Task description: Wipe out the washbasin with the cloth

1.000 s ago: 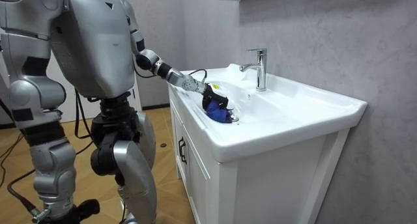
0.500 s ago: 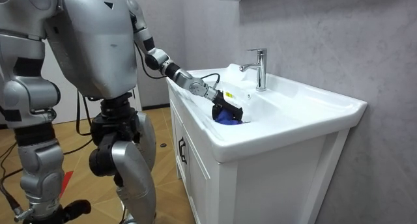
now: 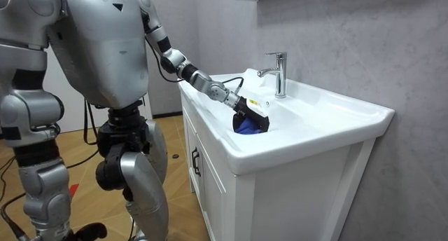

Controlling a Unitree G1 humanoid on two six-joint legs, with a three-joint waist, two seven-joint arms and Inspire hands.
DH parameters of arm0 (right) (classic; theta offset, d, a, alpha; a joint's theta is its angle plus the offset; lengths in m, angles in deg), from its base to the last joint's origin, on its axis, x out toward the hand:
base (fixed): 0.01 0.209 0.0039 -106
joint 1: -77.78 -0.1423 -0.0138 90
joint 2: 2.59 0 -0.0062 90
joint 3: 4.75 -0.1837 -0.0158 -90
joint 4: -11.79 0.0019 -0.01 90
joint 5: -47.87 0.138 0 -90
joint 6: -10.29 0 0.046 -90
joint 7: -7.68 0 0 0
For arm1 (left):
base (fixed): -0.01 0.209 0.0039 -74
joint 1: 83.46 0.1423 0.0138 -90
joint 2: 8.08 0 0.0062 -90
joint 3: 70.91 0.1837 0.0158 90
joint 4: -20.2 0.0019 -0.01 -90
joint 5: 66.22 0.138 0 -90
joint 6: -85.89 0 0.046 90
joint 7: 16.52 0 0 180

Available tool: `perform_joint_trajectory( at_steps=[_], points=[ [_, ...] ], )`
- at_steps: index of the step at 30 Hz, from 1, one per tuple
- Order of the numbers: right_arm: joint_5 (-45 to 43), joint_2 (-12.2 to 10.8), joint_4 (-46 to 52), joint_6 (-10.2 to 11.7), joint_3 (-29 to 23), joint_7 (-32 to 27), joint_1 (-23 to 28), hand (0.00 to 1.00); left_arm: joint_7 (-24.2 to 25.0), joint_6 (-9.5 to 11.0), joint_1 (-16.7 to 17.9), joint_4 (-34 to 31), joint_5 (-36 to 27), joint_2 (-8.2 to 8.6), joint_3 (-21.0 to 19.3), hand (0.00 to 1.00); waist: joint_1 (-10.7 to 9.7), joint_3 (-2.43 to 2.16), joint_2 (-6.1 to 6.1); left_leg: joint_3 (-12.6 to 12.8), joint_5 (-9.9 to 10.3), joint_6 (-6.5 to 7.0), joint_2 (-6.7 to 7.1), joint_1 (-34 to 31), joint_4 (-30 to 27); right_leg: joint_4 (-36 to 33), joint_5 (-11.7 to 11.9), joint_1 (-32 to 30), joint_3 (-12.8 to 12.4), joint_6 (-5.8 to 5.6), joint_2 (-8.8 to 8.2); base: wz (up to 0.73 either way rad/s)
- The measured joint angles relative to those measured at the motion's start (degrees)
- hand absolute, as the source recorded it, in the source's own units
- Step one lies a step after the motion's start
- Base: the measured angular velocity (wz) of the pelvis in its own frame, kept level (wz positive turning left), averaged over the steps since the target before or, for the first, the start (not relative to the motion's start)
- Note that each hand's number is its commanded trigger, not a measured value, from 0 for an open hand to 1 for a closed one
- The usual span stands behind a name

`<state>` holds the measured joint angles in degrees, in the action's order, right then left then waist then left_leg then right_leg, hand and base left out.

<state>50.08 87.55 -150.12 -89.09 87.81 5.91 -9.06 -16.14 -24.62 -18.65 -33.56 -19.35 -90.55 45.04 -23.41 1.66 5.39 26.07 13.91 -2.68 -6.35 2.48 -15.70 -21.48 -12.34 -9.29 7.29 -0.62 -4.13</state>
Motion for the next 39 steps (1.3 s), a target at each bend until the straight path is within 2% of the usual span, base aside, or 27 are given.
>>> perform_joint_trajectory(
  at_steps=[4,5,6,7,8,10,13,15,18,19,21,24,26,28,29,30,32,33,36,39],
  points=[
    [-0.03,0.04,-0.21,0.03,-0.03,-0.06,0.62,0.00,0.06,1.17,-0.04,-2.08,-1.31,-1.15,-0.19,1.00,0.03,-0.24,0.61,-0.01,0.00,-0.01,0.03,-0.91,-0.11,-0.72,-0.09,-1.24,-0.07,0.07,-0.10,-0.01],
    [-0.06,0.05,-0.21,0.03,-0.03,0.00,1.08,0.00,0.07,1.47,-0.04,-2.01,-1.57,-1.46,-0.18,1.00,0.09,-0.04,0.31,0.00,0.00,-0.01,0.02,-0.73,-0.08,-1.31,-0.16,-1.29,-0.11,0.18,-0.10,-0.05],
    [-0.13,0.08,-0.19,0.05,-0.03,0.03,1.49,0.00,0.07,1.96,-0.04,-1.99,-1.74,-2.17,-0.27,1.00,0.17,-0.28,0.74,-0.13,0.00,0.00,0.01,-0.70,-0.09,-1.47,-0.23,-1.09,-0.09,0.29,-0.10,-0.04],
    [-0.14,0.09,-0.22,0.06,-0.03,0.04,1.62,0.00,0.07,2.21,-0.04,-1.99,-1.74,-2.39,-0.28,1.00,0.15,0.01,0.35,-0.17,0.00,0.00,0.00,-0.71,-0.09,-1.58,-0.25,-1.14,-0.09,0.32,-0.09,0.00],
    [-0.09,0.09,-0.21,0.04,-0.03,0.07,1.90,0.00,0.06,2.47,-0.06,-1.99,-1.70,-2.60,-0.32,1.00,0.15,-0.11,0.65,-0.11,0.00,0.00,-0.05,-0.69,-0.11,-1.84,-0.28,-1.21,-0.07,0.38,-0.06,0.00],
    [-0.12,0.08,0.17,0.00,-0.24,0.03,2.50,0.00,0.00,2.67,-0.09,-1.78,-1.60,-2.82,-0.35,1.00,0.18,0.15,0.30,0.33,0.00,0.00,-0.10,-0.50,-0.12,-2.20,-0.35,-1.26,-0.06,0.48,-0.07,-0.02],
    [-0.20,0.08,1.43,-0.06,-1.75,-0.31,3.23,0.00,-0.17,3.03,-0.09,-1.45,-1.20,-3.83,-0.36,1.00,0.25,0.22,0.21,0.98,0.00,-0.01,-0.10,-0.28,-0.12,-2.46,-0.50,-1.62,-0.71,0.68,0.03,-0.12],
    [-0.10,0.06,2.12,-0.19,-1.99,-1.16,3.66,0.00,-1.16,4.68,-0.16,1.21,0.49,-4.14,-1.65,1.00,0.81,0.32,0.06,1.29,-0.03,-0.06,-0.08,-0.06,-0.13,-2.73,-0.51,-1.89,-1.84,0.76,0.39,-0.21],
    [0.14,0.09,2.88,-0.54,-2.81,-1.55,3.81,0.00,-2.24,4.90,-0.02,5.43,1.61,-4.74,-3.52,1.00,2.14,0.27,-0.02,1.97,-0.03,-0.06,-0.11,0.18,-0.12,-3.29,-0.45,-2.69,-2.79,1.07,0.69,-0.31],
    [0.22,0.08,3.12,-0.55,-2.95,-1.83,3.77,0.00,-2.25,5.00,0.03,6.88,1.69,-5.51,-3.86,1.00,2.36,0.01,0.37,1.99,-0.06,-0.10,-0.21,0.11,-0.14,-3.35,-0.42,-2.77,-2.81,1.14,0.84,-0.05],
    [0.24,-0.03,3.03,-0.60,-4.58,-1.85,4.63,0.00,-2.37,5.51,0.31,8.90,4.07,-6.27,-5.72,1.00,3.51,0.02,0.01,1.99,-0.09,-0.16,-0.32,0.32,-0.21,-3.54,-0.34,-2.76,-3.34,1.30,1.21,-0.05],
    [0.49,0.15,2.94,-0.05,-6.71,-1.92,5.13,0.00,-3.62,5.82,1.58,14.13,5.18,-10.58,-8.30,1.00,4.81,-0.03,-0.31,1.99,-0.20,-0.34,-0.57,0.10,-0.31,-3.87,-0.50,-2.83,-3.16,1.64,1.37,0.00],
    [0.42,0.17,2.93,-0.14,-6.76,-1.79,5.46,0.00,-3.60,5.73,2.65,14.51,5.72,-12.50,-9.30,1.00,5.80,-0.18,-0.52,1.94,-0.19,-0.35,-0.77,-0.25,-1.15,-4.13,-0.67,-2.93,-2.77,1.74,1.23,0.12],
    [0.51,0.21,2.94,-0.12,-6.79,-1.70,6.06,0.00,-3.65,5.72,4.22,14.82,7.43,-14.14,-10.71,1.00,7.59,-0.61,-0.40,1.61,-0.17,-0.37,-1.12,-0.85,-2.26,-4.12,-0.70,-2.91,-2.42,1.84,1.21,0.05],
    [-0.02,0.33,2.94,-0.07,-7.65,-1.72,6.12,0.00,-3.87,5.81,6.28,15.16,8.00,-15.15,-12.21,1.00,8.23,-0.94,-0.19,1.22,-0.17,-0.37,-1.22,-0.83,-2.54,-4.17,-0.70,-2.71,-2.14,1.95,1.18,0.00],
    [-0.46,0.42,2.93,-0.01,-8.56,-1.81,6.18,0.00,-4.08,5.50,8.53,16.24,8.46,-15.63,-14.17,1.00,8.23,-1.38,0.28,0.57,-0.17,-0.37,-1.35,-0.68,-2.57,-4.20,-0.71,-2.13,-1.56,2.02,1.20,0.07],
    [-0.38,0.42,2.67,0.05,-8.88,-1.80,6.70,0.00,-4.04,4.57,10.62,17.77,9.25,-15.65,-15.66,1.00,8.44,-1.35,0.23,0.17,-0.18,-0.37,-1.46,0.36,-2.45,-4.07,-0.82,-0.73,-0.75,2.13,1.14,0.20],
    [-0.04,0.42,2.66,0.05,-9.14,-1.78,7.00,0.00,-4.97,4.52,11.58,17.40,10.77,-15.65,-16.77,1.00,9.24,-1.33,0.15,-0.13,-0.18,-0.37,-1.46,0.94,-2.21,-4.04,-0.94,-0.02,-0.45,2.10,1.09,0.20],
    [0.95,0.43,2.75,0.10,-9.81,-1.80,7.00,0.00,-4.95,4.53,11.56,17.47,13.50,-15.82,-17.07,1.00,9.69,-1.22,-0.31,-0.30,-0.22,-0.45,-1.15,1.03,-1.69,-3.41,-1.41,0.63,0.80,2.00,0.34,0.25],
    [0.63,0.35,3.12,0.05,-11.12,-1.76,6.84,0.00,-4.83,4.61,13.37,15.92,19.50,-15.88,-17.34,1.00,11.30,-1.63,-0.57,-0.17,-0.28,-0.55,-0.70,1.16,-1.44,-4.08,-1.49,0.37,0.24,1.77,0.16,0.01]
  ],
)
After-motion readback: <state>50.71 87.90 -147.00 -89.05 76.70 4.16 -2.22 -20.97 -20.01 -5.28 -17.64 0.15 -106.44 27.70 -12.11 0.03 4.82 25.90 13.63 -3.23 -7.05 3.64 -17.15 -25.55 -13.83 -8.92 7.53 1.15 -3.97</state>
